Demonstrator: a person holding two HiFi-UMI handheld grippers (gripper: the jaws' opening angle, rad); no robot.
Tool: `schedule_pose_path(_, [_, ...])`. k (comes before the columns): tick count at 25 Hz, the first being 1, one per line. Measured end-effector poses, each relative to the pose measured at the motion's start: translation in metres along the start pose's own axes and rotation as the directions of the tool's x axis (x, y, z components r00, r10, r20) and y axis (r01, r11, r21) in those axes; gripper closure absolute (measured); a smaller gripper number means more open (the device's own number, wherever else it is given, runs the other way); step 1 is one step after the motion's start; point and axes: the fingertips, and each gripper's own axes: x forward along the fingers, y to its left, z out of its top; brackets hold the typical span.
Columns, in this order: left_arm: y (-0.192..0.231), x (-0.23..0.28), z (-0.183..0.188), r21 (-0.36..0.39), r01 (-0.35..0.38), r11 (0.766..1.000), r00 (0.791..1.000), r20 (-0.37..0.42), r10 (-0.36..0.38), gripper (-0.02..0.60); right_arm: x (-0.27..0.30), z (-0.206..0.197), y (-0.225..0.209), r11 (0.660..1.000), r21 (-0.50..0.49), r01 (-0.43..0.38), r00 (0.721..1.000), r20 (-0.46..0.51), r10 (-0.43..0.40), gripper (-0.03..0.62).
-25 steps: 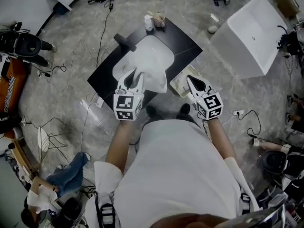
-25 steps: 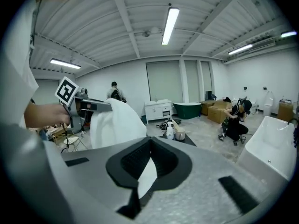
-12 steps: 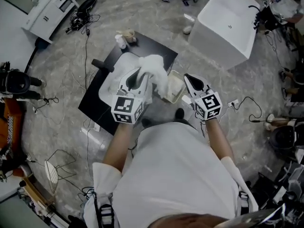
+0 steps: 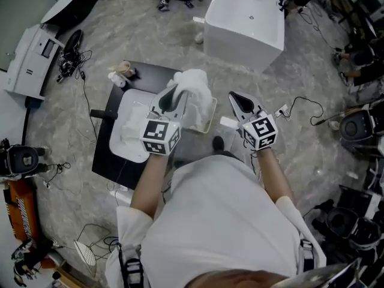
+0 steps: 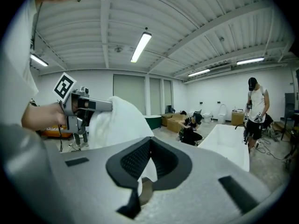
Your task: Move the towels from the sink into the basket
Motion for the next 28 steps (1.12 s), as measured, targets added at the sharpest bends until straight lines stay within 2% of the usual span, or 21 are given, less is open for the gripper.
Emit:
schedule_pose_path(7, [-0.032,0.048,-0.016,-0.015,0.067,0.998,0.997,-0.041,-0.068,0.514,-0.017,-0.018,-0.041,0.998,0.034,0.055,0.998,-0.022,-0.055,0.594])
schedule_pose_path(15, [-0.052,0.097,-0.059,-0.047,0.050,0.998,0.992,-0.110,-0.054,0.514,-0.013,-0.059,-0.083,0.997,0.069,0.026,0.995,-0.096,-0.020,0.594])
schedule_pose_path(21, [-0.044,0.128,-0.115,-0.079,0.000,0.997,0.988,-0.154,-0.012,0.514,0.009,-0.096,-0.104,0.995,0.100,-0.014,0.988,-0.149,0.028,0.594])
schedule_pose_path(28, [-0.025,0.167,-0.212,-0.065,-0.060,0.996,0.977,-0.207,0.045,0.514,0.049,-0.154,-0.126,0.989,0.143,-0.046,0.977,-0.199,0.074,0.594])
